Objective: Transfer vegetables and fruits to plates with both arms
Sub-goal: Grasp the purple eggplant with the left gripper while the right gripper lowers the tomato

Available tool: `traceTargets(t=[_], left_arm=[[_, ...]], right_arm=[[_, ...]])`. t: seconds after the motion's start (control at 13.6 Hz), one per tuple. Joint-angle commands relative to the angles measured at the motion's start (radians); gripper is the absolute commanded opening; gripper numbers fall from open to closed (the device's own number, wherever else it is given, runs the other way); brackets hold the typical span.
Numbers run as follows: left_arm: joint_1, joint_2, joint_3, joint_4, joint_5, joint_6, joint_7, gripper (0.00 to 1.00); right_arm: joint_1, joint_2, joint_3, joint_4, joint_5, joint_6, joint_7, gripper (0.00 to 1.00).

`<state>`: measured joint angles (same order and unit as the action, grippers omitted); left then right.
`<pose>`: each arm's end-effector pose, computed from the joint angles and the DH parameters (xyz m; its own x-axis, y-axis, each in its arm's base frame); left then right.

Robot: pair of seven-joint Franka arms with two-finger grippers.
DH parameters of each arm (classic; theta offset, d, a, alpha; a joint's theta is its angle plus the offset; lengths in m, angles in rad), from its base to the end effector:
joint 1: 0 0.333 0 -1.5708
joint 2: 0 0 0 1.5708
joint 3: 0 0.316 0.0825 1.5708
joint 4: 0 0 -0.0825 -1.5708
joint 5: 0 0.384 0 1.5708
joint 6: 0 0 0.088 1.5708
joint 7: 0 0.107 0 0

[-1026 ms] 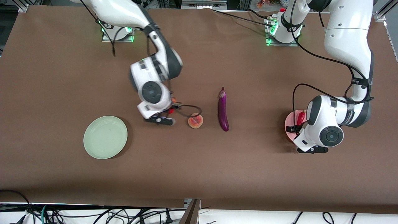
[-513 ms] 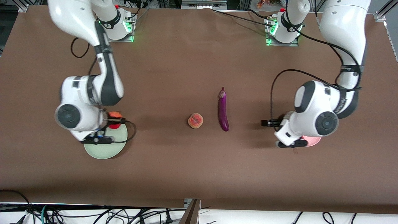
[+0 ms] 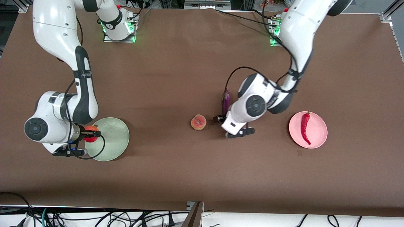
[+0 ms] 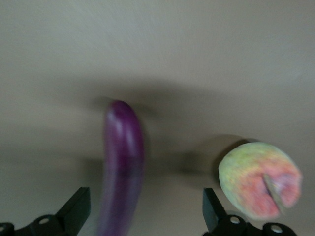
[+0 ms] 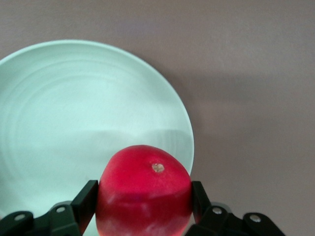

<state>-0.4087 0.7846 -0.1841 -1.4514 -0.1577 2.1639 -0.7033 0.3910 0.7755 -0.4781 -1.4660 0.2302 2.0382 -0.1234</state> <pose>0.6036 -0.3858 0.2214 0.9478 0.2279 -0.2232 0.2625 -0.9547 0.1399 0.7042 0.0101 0.2475 0.9917 0.0116 -0.1280 0.0273 -0.9922 0.1219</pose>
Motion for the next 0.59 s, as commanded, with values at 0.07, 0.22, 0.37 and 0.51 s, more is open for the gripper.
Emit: traceTargets(t=[0.07,0.22,0.37,0.51], left_arm=[[0.013,0.015,0.014,-0.006,0.000,-0.002,0.007,1.00],[0.011,0.015,0.014,-0.007,0.007,-0.006,0.005,1.00],[0.005,0.022,0.014,-0.011,0.044,-0.006,-0.002,1.00],[0.005,0.031,0.015,-0.021,0.050,-0.004,-0.005,1.00]], right_arm=[[0.000,0.030,0.009,-0.008,0.011,0.068,-0.007,0.34],[0.000,0.048,0.009,-0.008,0.011,0.074,-0.007,0.46],[0.000,0.050,0.009,-0.007,0.011,0.073,-0.007,1.00],[0.005,0.030,0.007,0.004,0.011,0.053,-0.048,1.00]])
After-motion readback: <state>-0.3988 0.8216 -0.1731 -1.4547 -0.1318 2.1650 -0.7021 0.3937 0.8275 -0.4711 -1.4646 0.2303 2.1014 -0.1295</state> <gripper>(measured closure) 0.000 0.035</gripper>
